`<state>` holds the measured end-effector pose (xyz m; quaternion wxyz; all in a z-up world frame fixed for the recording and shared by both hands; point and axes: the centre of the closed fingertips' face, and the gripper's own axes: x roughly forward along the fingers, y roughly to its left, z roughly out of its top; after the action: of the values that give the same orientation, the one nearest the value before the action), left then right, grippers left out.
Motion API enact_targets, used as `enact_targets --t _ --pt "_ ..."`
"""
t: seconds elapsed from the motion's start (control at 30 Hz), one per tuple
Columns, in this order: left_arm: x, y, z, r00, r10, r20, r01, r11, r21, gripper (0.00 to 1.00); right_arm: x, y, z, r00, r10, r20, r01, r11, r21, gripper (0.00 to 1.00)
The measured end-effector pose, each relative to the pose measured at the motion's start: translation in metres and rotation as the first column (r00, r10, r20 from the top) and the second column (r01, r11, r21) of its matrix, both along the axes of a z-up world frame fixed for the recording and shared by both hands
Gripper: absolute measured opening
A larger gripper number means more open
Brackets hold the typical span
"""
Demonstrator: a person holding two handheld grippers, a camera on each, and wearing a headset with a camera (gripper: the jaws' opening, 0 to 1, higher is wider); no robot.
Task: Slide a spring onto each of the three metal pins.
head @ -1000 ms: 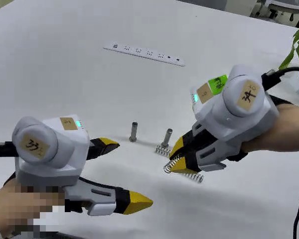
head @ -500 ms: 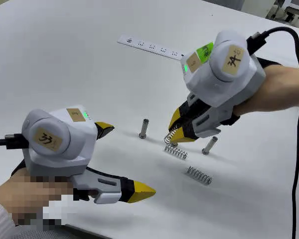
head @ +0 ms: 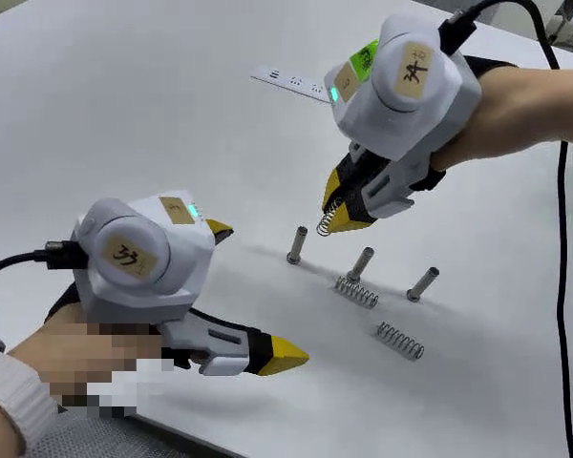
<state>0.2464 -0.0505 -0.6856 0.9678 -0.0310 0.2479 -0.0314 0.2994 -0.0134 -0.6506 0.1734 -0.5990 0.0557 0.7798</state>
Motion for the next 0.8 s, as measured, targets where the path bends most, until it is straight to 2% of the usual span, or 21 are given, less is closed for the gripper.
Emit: enact_targets --t 0.23,0.8 --pt "0.001 0.000 0.002 1.000 0.003 0.007 -0.003 1.000 0.001 1.00 0.002 0.013 -0.005 0.999 0.034 0.031 -0.033 0.999 -0.021 0.12" --pt "-0.001 0.009 -0.006 1.000 0.020 0.000 -0.020 1.000 -0.011 0.99 -0.006 0.015 -0.014 0.995 0.085 0.058 -0.081 0.995 -0.060 0.12"
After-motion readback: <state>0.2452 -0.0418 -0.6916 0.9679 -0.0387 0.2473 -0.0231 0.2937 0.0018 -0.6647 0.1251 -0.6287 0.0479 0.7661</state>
